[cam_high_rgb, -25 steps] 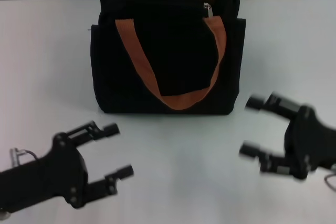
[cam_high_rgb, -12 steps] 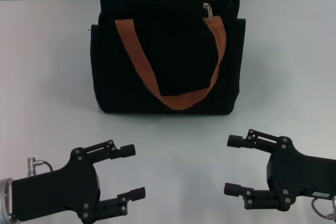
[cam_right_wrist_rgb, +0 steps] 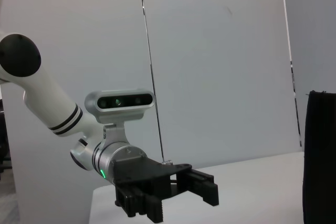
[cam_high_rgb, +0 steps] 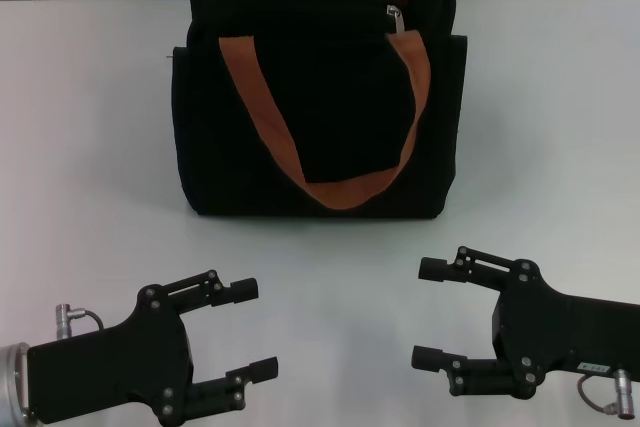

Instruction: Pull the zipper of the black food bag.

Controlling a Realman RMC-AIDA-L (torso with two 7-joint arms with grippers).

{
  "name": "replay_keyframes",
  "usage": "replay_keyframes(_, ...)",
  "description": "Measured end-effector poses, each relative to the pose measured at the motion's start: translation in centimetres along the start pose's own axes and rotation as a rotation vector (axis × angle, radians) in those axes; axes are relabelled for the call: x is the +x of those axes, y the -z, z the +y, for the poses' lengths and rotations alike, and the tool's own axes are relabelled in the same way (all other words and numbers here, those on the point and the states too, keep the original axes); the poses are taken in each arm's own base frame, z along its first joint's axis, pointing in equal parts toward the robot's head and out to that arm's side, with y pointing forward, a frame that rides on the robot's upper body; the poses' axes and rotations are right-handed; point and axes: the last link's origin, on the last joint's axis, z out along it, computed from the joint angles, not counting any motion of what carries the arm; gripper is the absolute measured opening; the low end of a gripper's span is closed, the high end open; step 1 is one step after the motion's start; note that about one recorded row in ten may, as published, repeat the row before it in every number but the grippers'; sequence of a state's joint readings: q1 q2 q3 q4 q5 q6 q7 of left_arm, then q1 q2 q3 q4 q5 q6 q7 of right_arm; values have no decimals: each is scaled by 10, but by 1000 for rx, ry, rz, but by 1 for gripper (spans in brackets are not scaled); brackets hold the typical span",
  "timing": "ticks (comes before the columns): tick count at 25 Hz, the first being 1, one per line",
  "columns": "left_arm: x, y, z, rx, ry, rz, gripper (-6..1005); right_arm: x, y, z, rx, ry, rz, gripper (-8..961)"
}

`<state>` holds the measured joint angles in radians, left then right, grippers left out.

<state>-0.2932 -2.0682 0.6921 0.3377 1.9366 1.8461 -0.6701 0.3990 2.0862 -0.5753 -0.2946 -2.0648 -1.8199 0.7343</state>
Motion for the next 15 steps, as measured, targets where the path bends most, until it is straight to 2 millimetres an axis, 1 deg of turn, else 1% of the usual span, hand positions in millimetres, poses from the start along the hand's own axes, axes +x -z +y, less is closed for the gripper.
replay_keyframes(3,-2,0,2,8,16,5,718,0,-3,0,-7,-7,-7,831)
replay_keyframes(15,-4,-1,3,11,25,3,719,0,-4,0,-7,-9,-10,831)
